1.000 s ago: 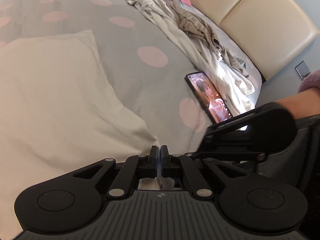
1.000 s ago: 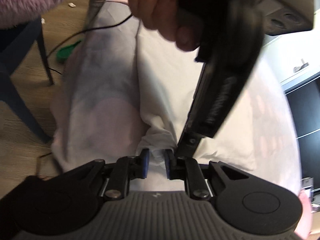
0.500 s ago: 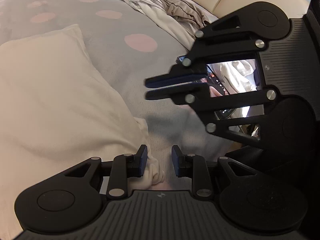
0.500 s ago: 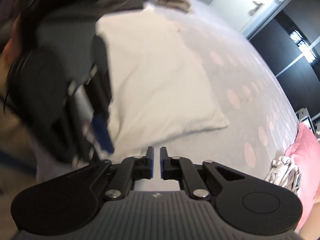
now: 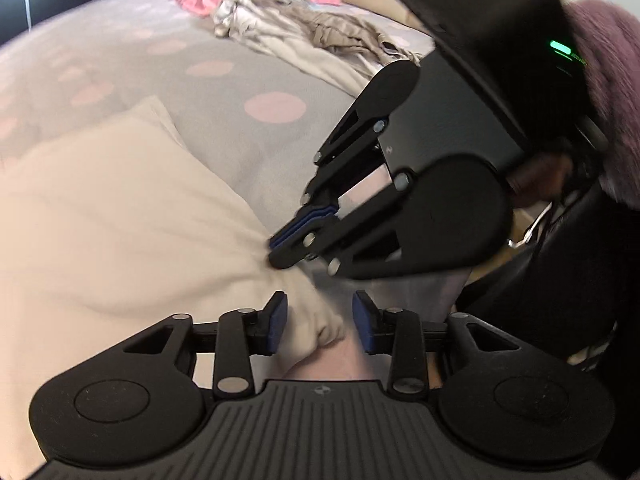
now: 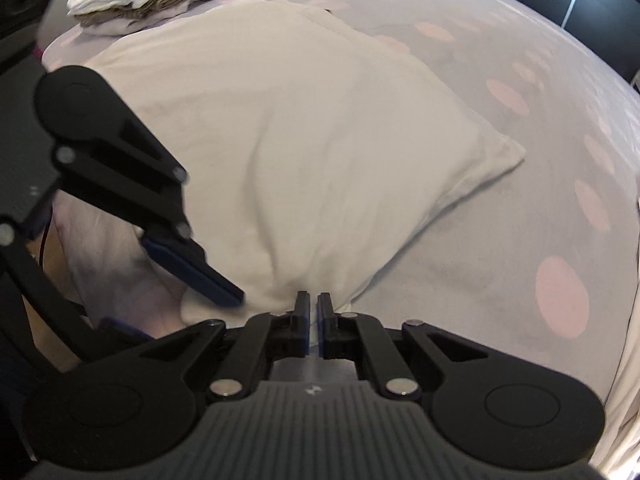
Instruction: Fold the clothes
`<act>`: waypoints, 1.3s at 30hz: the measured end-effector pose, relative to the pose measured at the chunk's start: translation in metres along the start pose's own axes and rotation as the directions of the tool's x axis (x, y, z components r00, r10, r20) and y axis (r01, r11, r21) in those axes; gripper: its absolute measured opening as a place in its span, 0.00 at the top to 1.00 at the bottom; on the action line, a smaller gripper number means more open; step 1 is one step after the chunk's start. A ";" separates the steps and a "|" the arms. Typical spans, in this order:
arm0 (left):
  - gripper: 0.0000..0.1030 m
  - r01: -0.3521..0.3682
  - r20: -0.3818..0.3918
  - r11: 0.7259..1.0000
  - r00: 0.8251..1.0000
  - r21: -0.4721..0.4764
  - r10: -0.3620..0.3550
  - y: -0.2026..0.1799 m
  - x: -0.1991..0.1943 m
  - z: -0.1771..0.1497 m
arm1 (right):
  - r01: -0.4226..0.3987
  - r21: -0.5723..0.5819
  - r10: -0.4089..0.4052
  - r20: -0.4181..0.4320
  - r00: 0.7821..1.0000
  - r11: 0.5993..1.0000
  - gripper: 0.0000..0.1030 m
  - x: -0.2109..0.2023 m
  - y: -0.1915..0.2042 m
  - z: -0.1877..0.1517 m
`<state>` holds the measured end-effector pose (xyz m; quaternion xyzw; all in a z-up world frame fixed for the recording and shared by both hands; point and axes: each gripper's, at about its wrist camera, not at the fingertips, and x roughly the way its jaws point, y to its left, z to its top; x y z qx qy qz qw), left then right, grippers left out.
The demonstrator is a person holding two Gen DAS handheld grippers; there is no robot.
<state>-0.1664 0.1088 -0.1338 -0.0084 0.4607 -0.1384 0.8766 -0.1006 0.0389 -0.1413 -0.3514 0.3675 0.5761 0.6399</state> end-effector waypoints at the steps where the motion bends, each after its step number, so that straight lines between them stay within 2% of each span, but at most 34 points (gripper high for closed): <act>1: 0.62 -0.022 0.007 1.000 1.000 0.021 0.022 0.000 -0.005 -0.003 | 0.003 0.005 -0.003 -0.001 1.000 1.000 0.96 -0.004 -0.005 -0.005; 4: 0.59 -0.083 0.021 0.992 0.996 0.092 0.081 -0.004 -0.015 -0.013 | 0.006 -0.005 -0.006 0.001 1.000 1.000 0.93 -0.018 -0.004 -0.012; 9: 0.59 -0.129 0.015 0.975 0.992 0.181 0.129 -0.008 -0.020 -0.027 | -0.068 -0.110 0.067 -0.011 0.998 0.992 0.90 -0.046 0.010 -0.030; 11: 0.59 -0.142 0.006 0.970 0.990 0.195 0.144 -0.008 -0.018 -0.029 | -0.093 -0.155 0.092 -0.012 0.996 0.984 0.80 -0.056 0.018 -0.034; 14: 0.59 -0.158 0.000 0.966 0.987 0.204 0.161 -0.008 -0.016 -0.032 | -0.124 -0.189 0.120 -0.034 0.992 0.974 0.74 -0.037 0.026 -0.035; 16: 0.59 -0.158 -0.007 0.967 0.987 0.199 0.163 -0.008 -0.011 -0.031 | -0.129 -0.195 0.121 -0.053 0.991 0.972 0.73 -0.028 0.029 -0.035; 21: 0.59 -0.156 -0.027 0.969 0.986 0.191 0.164 -0.006 -0.005 -0.033 | -0.106 -0.127 0.099 -0.062 0.993 0.986 0.75 -0.021 0.031 -0.030; 22: 0.59 -0.158 -0.031 0.969 0.986 0.191 0.166 -0.006 -0.005 -0.033 | -0.096 -0.116 0.089 -0.066 0.994 0.989 0.87 -0.020 0.029 -0.030; 23: 0.59 -0.159 -0.036 0.968 0.985 0.192 0.169 -0.006 -0.004 -0.034 | -0.087 -0.109 0.080 -0.069 0.994 0.990 0.93 -0.020 0.028 -0.030; 33: 0.59 -0.169 -0.070 0.968 0.980 0.187 0.185 0.004 -0.009 -0.037 | -0.076 -0.135 0.058 -0.133 0.989 0.988 0.96 -0.030 0.020 -0.044; 36: 0.59 -0.169 -0.076 0.969 0.980 0.181 0.185 0.010 -0.017 -0.036 | -0.080 -0.107 0.069 -0.100 0.993 0.991 0.91 -0.042 0.011 -0.045; 38: 0.59 -0.169 -0.079 0.970 0.980 0.176 0.185 0.015 -0.023 -0.036 | -0.055 -0.051 0.053 -0.054 0.997 0.997 0.68 -0.051 -0.001 -0.042; 39: 0.59 -0.169 -0.081 0.970 0.979 0.174 0.185 0.017 -0.026 -0.036 | -0.046 -0.013 0.045 -0.037 0.998 0.999 0.66 -0.055 -0.008 -0.039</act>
